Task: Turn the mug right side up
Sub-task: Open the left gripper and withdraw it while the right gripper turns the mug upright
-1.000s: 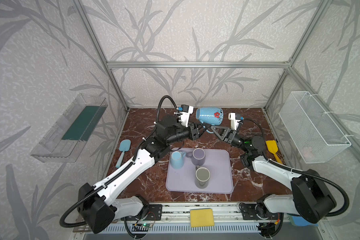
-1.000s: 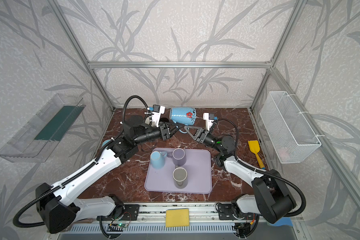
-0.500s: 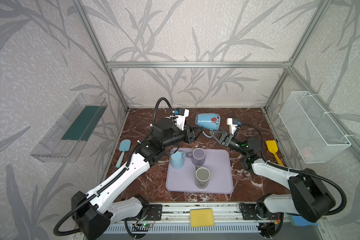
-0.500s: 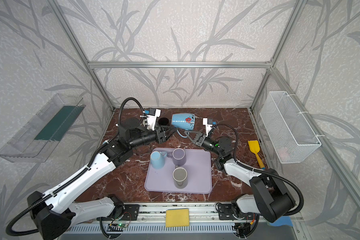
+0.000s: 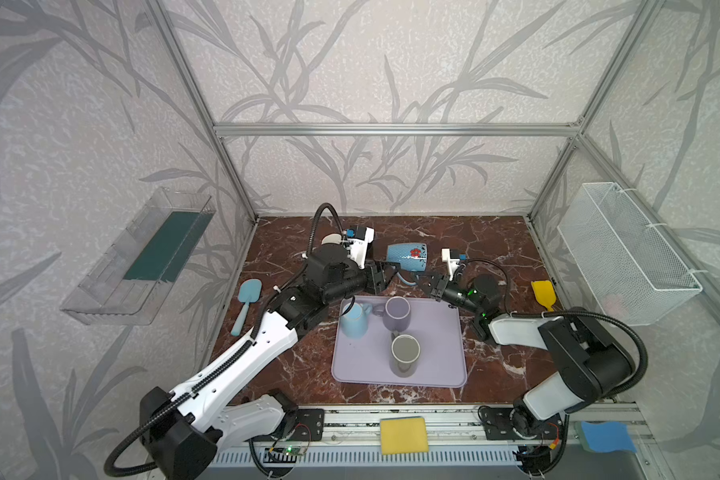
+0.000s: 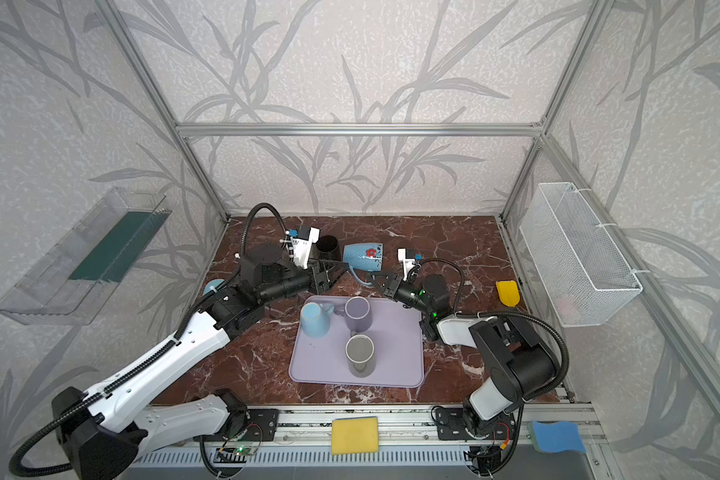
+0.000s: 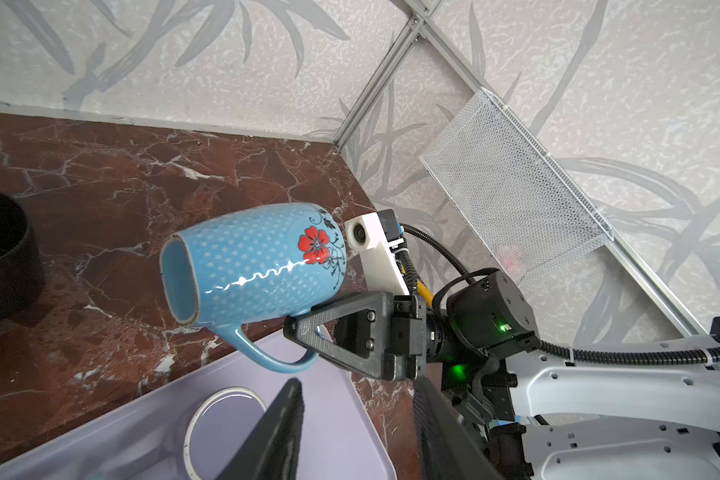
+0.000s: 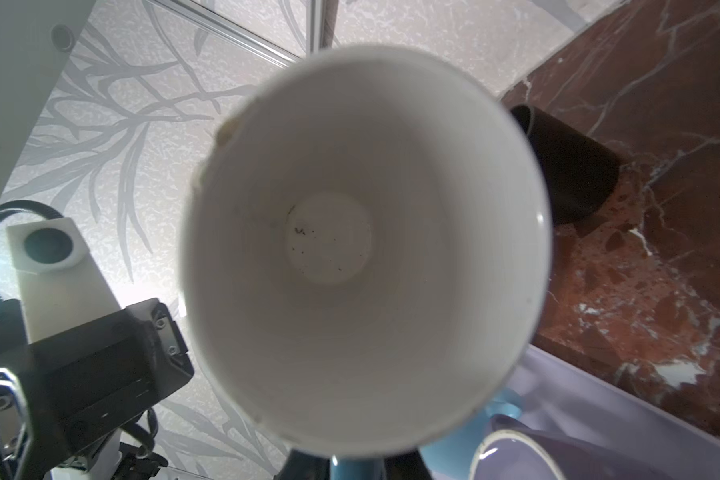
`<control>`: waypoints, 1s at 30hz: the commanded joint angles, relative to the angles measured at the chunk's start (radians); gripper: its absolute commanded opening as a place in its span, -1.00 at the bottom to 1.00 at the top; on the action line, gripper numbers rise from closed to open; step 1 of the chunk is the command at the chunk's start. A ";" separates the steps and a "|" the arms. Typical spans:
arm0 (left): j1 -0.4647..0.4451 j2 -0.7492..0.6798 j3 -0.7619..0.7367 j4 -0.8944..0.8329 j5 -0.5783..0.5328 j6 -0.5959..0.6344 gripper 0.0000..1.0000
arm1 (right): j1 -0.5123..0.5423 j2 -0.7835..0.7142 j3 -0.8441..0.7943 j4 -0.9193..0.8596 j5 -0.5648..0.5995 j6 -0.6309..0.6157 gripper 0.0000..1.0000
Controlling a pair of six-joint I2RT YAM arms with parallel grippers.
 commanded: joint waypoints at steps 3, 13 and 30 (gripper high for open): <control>0.005 -0.061 -0.020 -0.050 -0.060 0.032 -0.08 | 0.001 0.077 0.054 0.163 -0.009 -0.029 -1.00; 0.007 -0.099 -0.041 -0.080 -0.092 0.043 -0.08 | -0.012 0.195 0.118 0.087 0.014 -0.070 -1.00; 0.010 -0.120 -0.037 -0.110 -0.122 0.064 -0.08 | -0.013 0.045 0.284 -0.596 0.132 -0.379 -1.00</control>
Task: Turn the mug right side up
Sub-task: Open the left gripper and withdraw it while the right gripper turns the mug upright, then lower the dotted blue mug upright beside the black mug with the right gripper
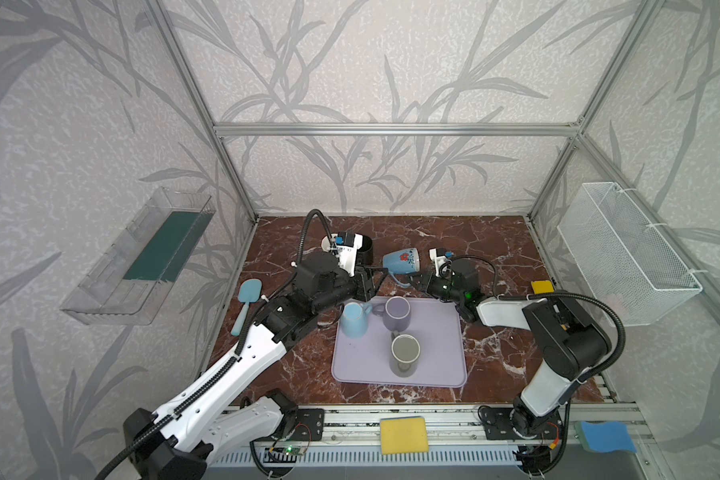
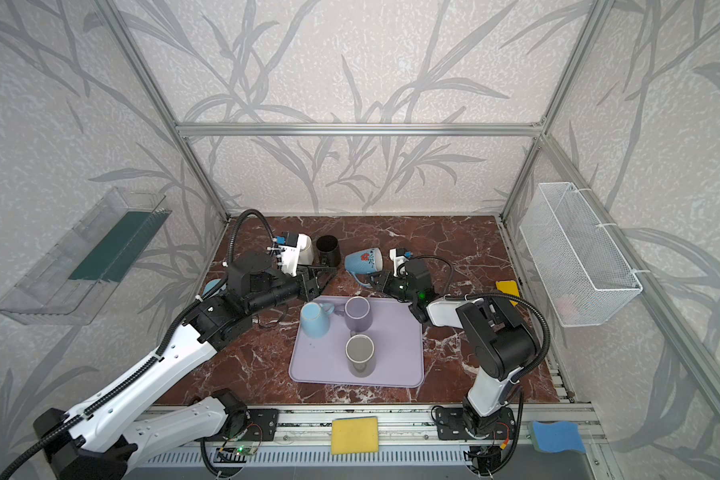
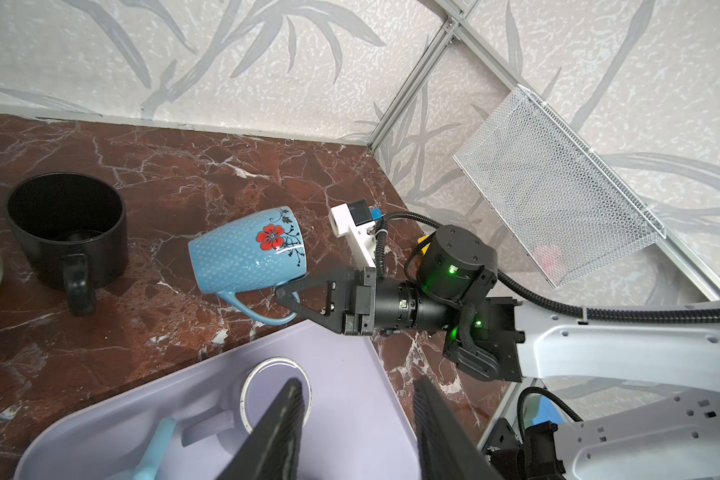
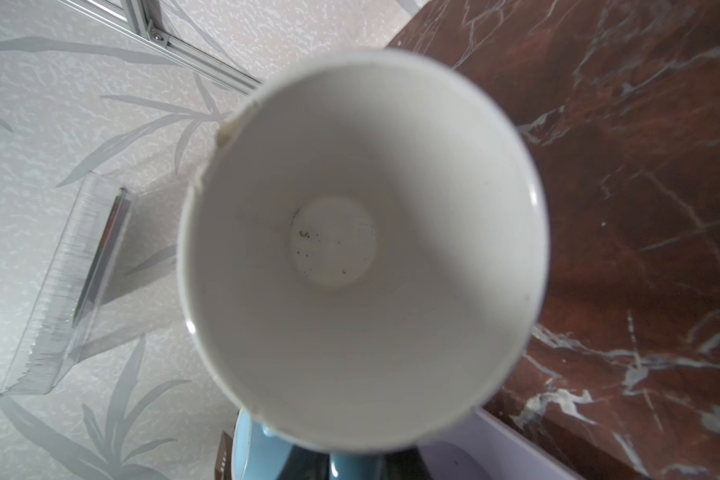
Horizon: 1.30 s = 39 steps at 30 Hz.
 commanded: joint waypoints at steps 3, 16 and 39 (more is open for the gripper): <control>0.007 -0.017 0.009 -0.051 -0.057 0.022 -0.09 | -0.005 -0.061 0.103 -0.155 0.051 -0.129 -1.00; 0.006 -0.025 0.021 -0.087 -0.100 0.004 -0.11 | 0.006 -0.030 0.280 -0.454 0.170 -0.249 -1.00; 0.009 -0.074 0.031 -0.234 -0.245 0.036 -0.14 | 0.152 0.156 0.690 -0.962 0.571 -0.402 -1.00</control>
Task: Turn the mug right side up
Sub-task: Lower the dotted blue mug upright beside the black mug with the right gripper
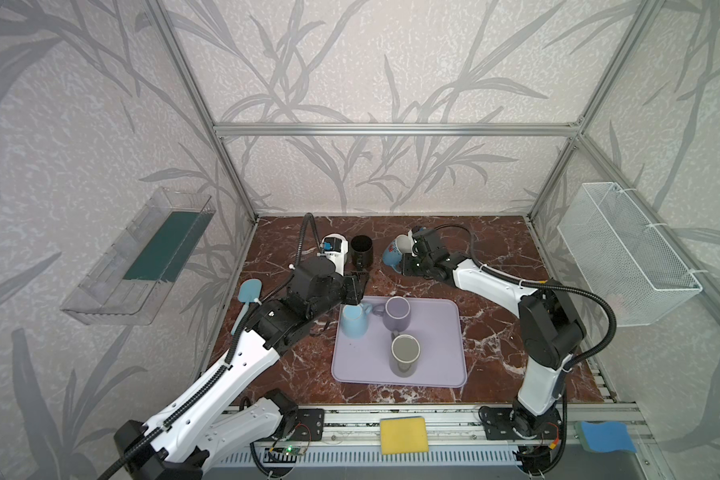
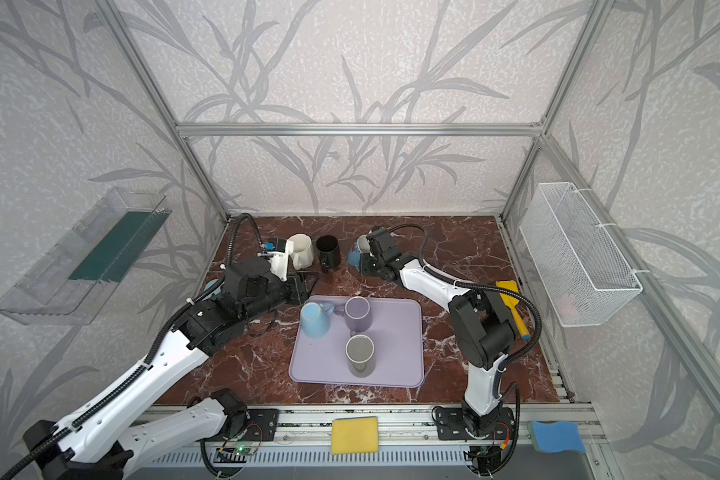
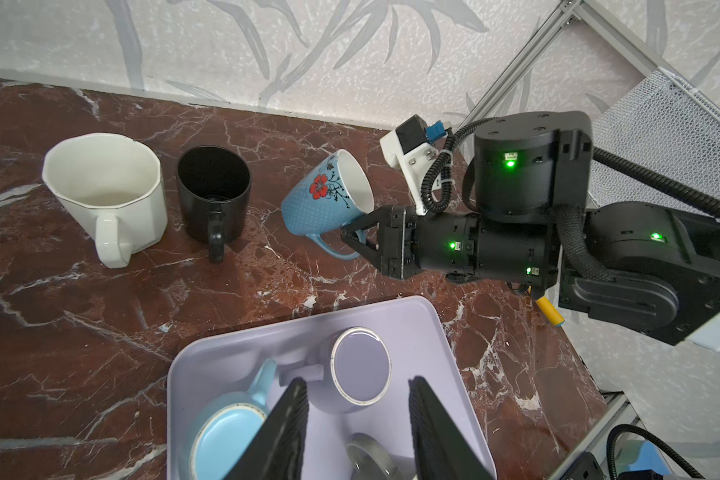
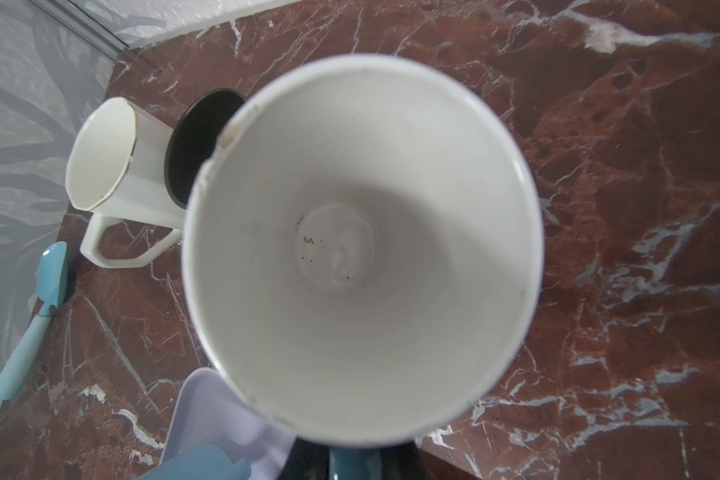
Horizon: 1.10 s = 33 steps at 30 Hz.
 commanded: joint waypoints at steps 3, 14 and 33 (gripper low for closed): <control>0.006 -0.031 0.018 -0.047 -0.036 0.021 -0.14 | 0.024 0.032 0.117 -0.105 0.114 -0.027 -1.00; 0.008 -0.067 -0.002 -0.066 -0.047 0.029 -0.14 | 0.056 0.151 0.353 -0.327 0.221 -0.060 -1.00; 0.018 -0.104 -0.027 -0.103 -0.058 0.053 -0.13 | 0.095 0.408 0.779 -0.629 0.342 -0.080 -1.00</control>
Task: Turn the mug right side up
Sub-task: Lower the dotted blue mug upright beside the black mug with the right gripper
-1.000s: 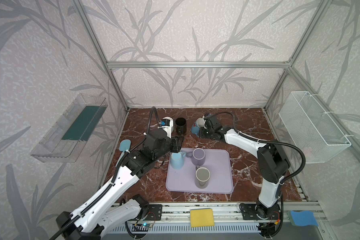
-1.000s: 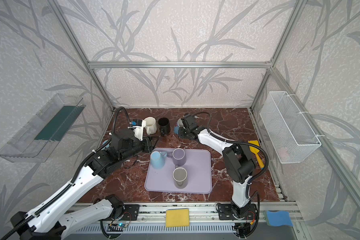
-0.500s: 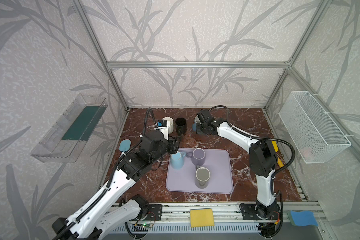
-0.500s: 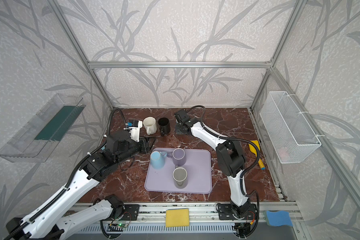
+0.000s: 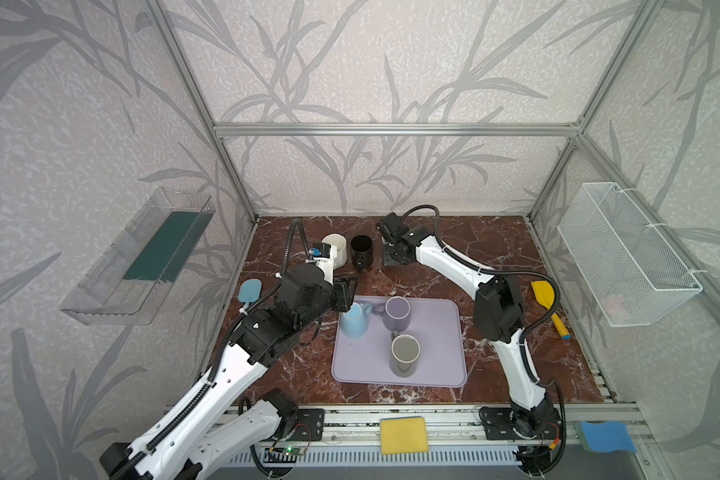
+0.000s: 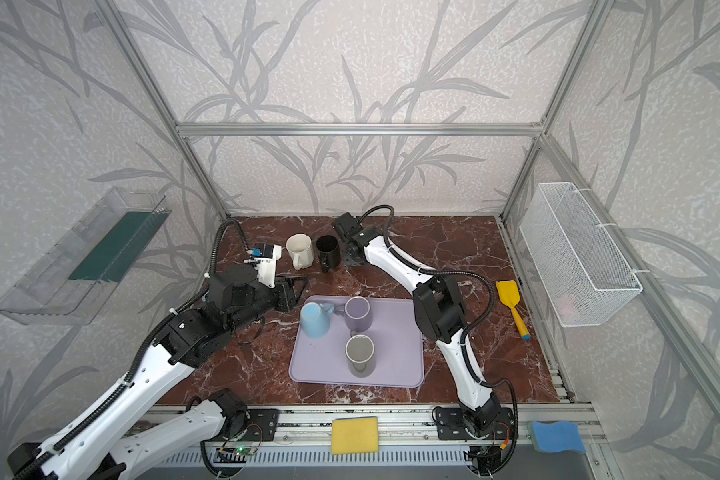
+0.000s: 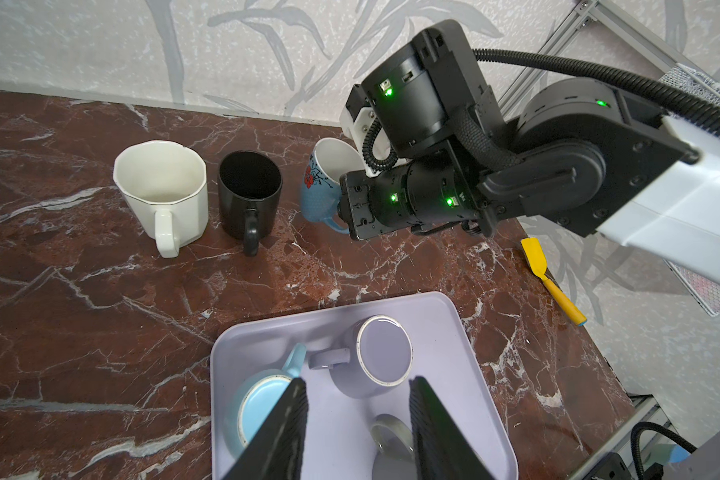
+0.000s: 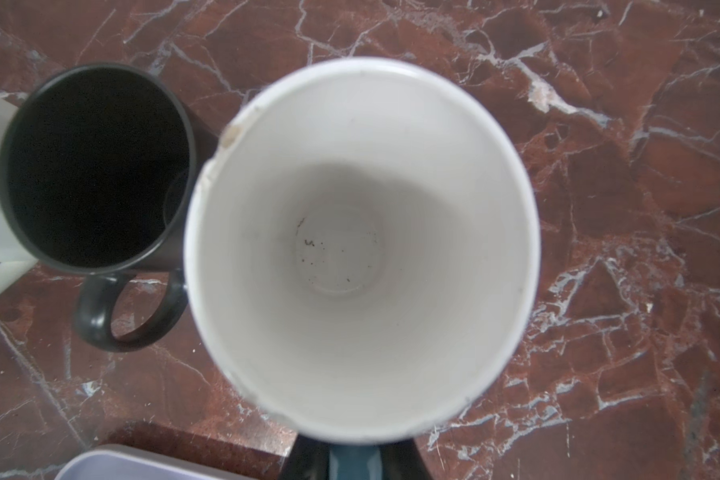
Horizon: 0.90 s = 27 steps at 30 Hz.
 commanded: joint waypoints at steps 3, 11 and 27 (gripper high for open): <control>0.007 -0.017 -0.012 -0.023 -0.016 0.024 -0.13 | 0.010 0.028 0.093 -0.053 0.052 0.001 -1.00; 0.011 -0.041 -0.020 -0.038 -0.026 0.033 -0.13 | 0.013 0.090 0.181 -0.098 0.058 0.018 -1.00; 0.023 -0.060 -0.030 -0.051 -0.026 0.045 -0.12 | 0.024 0.174 0.285 -0.140 0.055 0.027 -1.00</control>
